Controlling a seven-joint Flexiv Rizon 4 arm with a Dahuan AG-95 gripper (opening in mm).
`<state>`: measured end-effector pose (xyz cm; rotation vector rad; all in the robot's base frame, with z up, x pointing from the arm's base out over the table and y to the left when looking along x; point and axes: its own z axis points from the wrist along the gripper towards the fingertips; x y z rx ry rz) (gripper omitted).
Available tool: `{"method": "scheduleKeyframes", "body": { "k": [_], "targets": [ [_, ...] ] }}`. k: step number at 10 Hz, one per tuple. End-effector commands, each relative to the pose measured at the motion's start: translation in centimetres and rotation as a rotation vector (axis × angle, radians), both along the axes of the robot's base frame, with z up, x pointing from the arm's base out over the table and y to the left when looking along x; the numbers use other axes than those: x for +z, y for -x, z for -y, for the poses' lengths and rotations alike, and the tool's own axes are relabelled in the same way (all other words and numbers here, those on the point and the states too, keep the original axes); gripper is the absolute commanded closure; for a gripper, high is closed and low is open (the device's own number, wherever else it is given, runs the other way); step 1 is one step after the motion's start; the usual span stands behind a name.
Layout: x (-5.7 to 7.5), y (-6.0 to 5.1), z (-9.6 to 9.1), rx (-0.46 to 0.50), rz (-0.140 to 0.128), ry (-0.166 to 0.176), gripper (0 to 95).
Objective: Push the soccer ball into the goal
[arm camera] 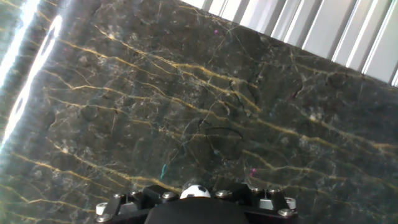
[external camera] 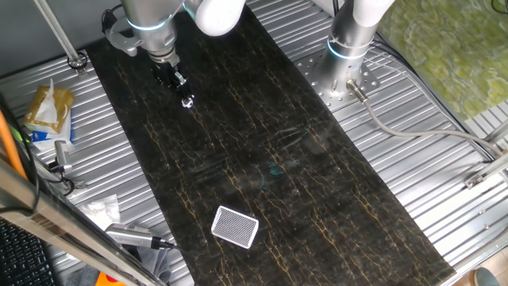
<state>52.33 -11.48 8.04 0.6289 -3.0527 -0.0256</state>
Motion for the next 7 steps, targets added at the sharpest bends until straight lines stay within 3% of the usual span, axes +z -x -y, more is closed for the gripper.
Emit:
{"method": "scheduleKeyframes", "body": {
  "k": [1, 7],
  "targets": [
    [-0.74, -0.22, 0.10, -0.018, -0.018, -0.002, 19.0],
    [-1.69, 0.75, 0.45, -0.046, -0.018, -0.014, 19.0]
  ]
}}
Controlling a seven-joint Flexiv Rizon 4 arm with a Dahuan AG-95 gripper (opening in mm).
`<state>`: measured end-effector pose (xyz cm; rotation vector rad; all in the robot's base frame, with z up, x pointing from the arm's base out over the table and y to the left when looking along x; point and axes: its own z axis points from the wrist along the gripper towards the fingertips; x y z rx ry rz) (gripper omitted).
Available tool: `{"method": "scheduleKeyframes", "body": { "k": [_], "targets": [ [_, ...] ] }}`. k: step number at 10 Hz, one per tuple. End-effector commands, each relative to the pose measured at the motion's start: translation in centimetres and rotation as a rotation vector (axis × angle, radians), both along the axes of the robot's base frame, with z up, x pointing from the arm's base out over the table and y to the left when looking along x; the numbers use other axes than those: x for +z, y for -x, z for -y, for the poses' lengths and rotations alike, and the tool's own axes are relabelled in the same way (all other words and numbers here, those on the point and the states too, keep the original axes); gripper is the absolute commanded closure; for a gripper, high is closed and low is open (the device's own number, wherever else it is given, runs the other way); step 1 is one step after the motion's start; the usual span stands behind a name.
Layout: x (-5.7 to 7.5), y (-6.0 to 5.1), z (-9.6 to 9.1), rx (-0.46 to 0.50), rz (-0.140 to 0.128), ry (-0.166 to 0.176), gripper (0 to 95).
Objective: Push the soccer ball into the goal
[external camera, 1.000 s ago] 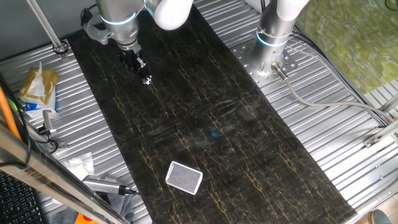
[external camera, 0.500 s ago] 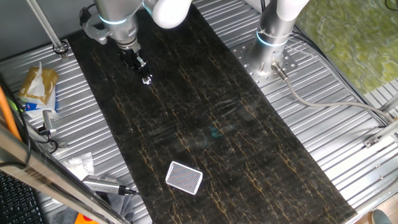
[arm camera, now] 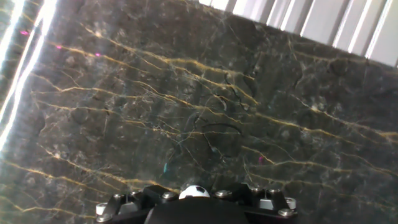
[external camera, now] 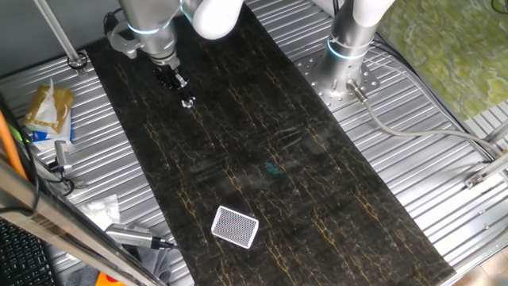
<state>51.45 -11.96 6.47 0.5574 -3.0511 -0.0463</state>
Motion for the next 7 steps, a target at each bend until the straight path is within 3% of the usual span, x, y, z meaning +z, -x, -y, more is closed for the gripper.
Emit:
{"method": "scheduleKeyframes", "body": {
  "k": [1, 7],
  "targets": [
    [-0.3, 0.1, 0.0, -0.003, 0.000, -0.005, 19.0],
    [-1.8, 1.8, 0.3, -0.031, 0.000, -0.021, 19.0]
  ]
}}
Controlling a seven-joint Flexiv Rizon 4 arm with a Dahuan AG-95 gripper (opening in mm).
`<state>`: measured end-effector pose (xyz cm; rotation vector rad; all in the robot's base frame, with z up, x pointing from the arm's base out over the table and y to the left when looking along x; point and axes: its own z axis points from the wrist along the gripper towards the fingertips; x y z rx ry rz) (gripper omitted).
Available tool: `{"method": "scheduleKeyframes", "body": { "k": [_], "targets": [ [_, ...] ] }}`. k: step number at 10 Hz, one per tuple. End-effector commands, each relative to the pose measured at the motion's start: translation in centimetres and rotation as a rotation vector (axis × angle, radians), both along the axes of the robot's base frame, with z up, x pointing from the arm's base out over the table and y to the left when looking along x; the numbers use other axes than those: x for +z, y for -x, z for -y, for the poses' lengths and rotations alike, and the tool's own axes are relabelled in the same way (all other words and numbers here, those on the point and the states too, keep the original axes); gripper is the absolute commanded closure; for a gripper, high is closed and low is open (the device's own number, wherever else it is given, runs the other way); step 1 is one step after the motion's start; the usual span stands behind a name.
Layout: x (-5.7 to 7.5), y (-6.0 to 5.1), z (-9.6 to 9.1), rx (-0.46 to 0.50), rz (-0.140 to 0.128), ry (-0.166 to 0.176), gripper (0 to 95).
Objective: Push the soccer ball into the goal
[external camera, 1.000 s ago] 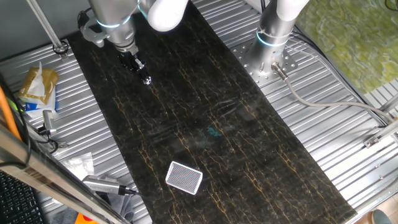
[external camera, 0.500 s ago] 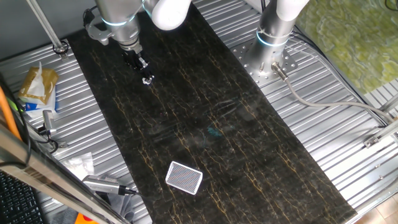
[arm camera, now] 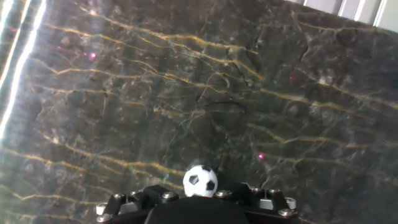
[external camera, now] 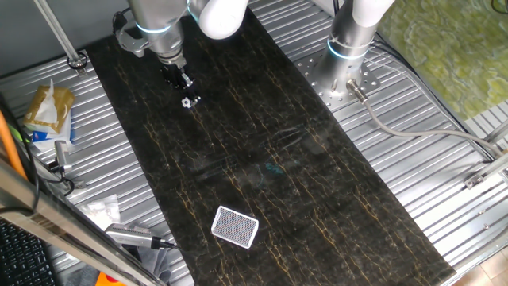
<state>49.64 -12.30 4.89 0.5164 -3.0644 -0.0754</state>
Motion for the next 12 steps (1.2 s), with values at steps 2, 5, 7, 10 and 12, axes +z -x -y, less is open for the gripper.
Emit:
{"method": "scheduleKeyframes", "body": {
  "k": [2, 5, 7, 10, 12],
  "targets": [
    [-0.8, 0.2, -0.1, -0.014, -0.004, -0.010, 19.0],
    [-1.4, 0.4, -0.4, -0.033, -0.007, -0.023, 19.0],
    [-1.7, 0.4, -0.7, -0.050, -0.009, -0.039, 19.0],
    [-2.1, 0.2, -1.3, -0.075, -0.012, -0.055, 19.0],
    [-2.3, 0.1, -1.6, -0.083, -0.013, -0.060, 19.0]
  ]
}}
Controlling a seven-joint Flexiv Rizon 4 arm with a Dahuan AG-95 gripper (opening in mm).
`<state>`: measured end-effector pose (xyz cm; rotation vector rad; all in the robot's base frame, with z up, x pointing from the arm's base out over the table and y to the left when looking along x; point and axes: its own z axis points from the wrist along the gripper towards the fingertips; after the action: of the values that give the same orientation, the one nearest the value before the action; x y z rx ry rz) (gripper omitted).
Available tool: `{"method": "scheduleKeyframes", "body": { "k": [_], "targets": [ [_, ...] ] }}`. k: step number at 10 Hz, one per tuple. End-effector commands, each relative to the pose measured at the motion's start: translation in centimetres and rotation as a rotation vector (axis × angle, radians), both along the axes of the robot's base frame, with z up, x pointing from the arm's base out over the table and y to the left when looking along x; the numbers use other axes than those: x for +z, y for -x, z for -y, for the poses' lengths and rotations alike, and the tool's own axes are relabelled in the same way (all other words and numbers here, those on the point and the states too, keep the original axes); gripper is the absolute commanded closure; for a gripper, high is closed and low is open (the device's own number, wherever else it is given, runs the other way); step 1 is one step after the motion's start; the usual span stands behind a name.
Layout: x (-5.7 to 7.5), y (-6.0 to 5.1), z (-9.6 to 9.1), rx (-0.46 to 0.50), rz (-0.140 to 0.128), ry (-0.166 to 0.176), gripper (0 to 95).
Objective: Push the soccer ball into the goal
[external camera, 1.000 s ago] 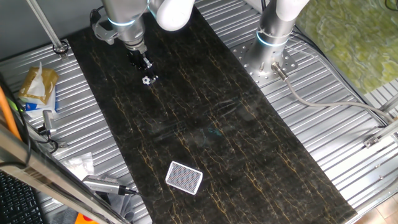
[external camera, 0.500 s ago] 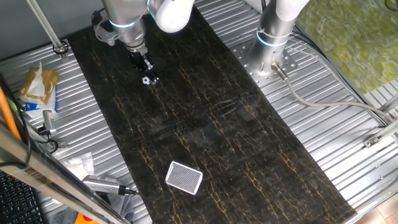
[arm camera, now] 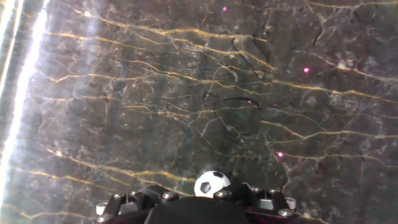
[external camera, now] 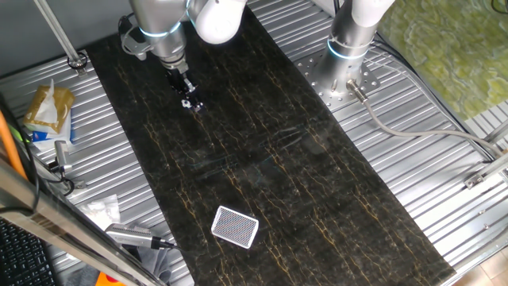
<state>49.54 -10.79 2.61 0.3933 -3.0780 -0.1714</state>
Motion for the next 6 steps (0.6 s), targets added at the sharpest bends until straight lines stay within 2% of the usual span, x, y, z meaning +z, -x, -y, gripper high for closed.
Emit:
{"method": "scheduleKeyframes", "body": {
  "k": [1, 6],
  "targets": [
    [-0.07, -0.05, -0.18, -0.006, -0.001, -0.003, 19.0],
    [-0.38, -0.32, -0.82, -0.026, -0.004, -0.010, 19.0]
  ]
}}
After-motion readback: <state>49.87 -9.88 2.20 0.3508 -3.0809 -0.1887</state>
